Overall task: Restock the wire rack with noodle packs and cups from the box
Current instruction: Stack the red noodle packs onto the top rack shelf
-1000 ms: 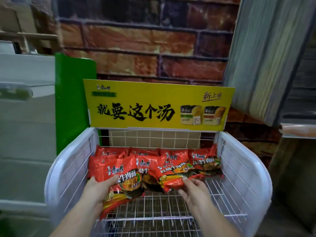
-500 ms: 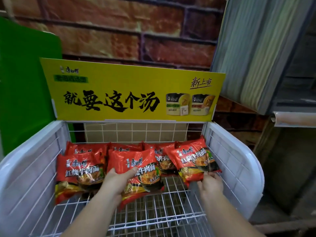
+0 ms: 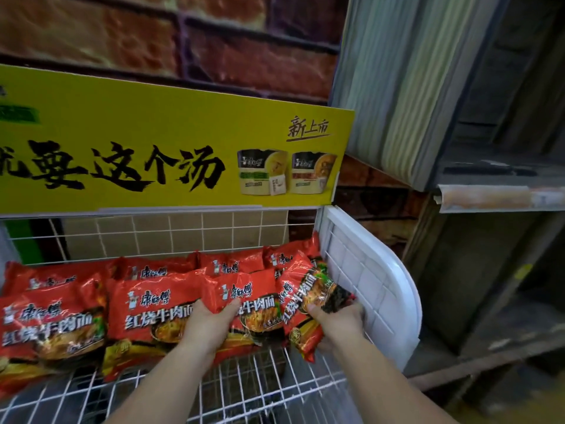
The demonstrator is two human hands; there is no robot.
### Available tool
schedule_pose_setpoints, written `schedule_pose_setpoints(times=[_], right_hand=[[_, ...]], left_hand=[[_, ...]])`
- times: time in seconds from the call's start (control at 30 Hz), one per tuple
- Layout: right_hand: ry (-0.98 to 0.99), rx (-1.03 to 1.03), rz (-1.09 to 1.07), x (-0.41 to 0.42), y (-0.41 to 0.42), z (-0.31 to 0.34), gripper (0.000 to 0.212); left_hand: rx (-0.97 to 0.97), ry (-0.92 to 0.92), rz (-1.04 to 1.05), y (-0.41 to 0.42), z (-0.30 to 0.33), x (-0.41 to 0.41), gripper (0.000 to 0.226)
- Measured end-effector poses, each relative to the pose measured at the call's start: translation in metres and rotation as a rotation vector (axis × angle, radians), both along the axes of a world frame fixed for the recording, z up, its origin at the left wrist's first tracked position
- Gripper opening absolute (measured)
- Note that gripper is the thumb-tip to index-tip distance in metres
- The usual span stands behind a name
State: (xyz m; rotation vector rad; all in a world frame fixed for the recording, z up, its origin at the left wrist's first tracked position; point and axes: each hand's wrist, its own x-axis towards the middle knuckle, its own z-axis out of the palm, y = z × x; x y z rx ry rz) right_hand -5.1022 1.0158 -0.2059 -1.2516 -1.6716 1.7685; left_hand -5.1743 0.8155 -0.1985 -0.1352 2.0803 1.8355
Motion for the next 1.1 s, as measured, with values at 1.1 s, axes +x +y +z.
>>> schedule_pose_setpoints(times=[1.1], right_hand=[[-0.823, 1.14, 0.728, 0.005, -0.002, 0.023, 0.038]], left_hand=[[-1.363, 1.155, -0.889, 0.013, -0.01, -0.006, 0.094]])
